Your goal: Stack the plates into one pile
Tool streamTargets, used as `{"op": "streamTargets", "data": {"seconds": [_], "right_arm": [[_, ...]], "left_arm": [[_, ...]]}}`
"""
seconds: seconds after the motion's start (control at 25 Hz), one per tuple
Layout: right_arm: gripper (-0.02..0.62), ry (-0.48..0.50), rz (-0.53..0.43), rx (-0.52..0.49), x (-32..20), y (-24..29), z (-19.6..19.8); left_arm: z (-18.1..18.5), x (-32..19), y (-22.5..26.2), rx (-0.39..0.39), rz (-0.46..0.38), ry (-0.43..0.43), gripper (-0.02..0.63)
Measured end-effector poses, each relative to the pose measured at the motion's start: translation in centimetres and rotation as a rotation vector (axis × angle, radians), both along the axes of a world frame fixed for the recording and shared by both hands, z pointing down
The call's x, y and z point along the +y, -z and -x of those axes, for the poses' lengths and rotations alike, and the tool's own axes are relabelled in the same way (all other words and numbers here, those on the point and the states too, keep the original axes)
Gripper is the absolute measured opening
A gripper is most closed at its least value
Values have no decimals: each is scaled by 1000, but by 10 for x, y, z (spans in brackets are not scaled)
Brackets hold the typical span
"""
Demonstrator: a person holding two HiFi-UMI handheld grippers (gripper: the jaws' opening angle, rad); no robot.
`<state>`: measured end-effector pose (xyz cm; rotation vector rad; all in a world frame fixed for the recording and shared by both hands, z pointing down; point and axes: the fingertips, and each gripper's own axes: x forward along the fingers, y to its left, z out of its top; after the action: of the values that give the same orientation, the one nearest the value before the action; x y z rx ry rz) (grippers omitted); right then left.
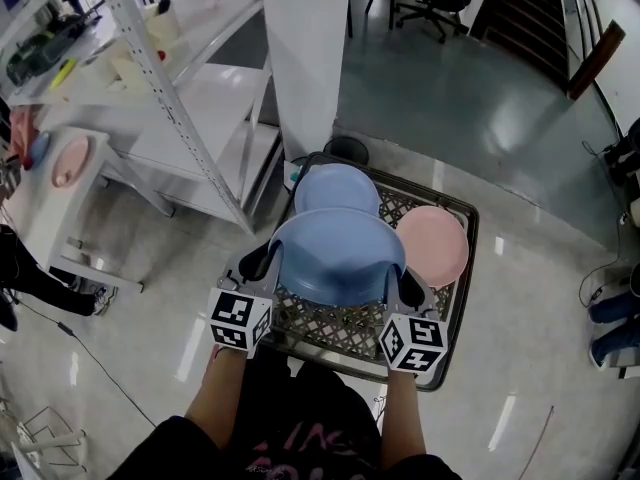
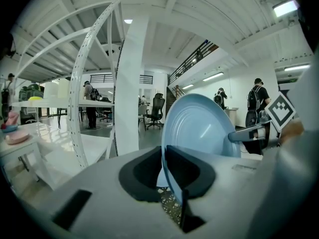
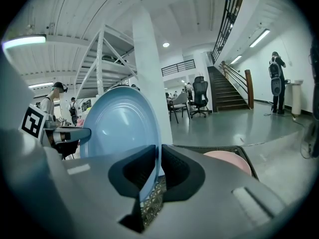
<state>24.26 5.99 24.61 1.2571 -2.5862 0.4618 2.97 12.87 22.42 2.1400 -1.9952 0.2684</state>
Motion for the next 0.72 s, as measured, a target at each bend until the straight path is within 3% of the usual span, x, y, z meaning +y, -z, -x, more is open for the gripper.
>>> {"op": "streamTargets", "data": {"seconds": [0.72], "right_arm": [[47,26,28,23,-43,-10,25]], "left_arm": [[24,-44,-9,0,32,-20,35]]}}
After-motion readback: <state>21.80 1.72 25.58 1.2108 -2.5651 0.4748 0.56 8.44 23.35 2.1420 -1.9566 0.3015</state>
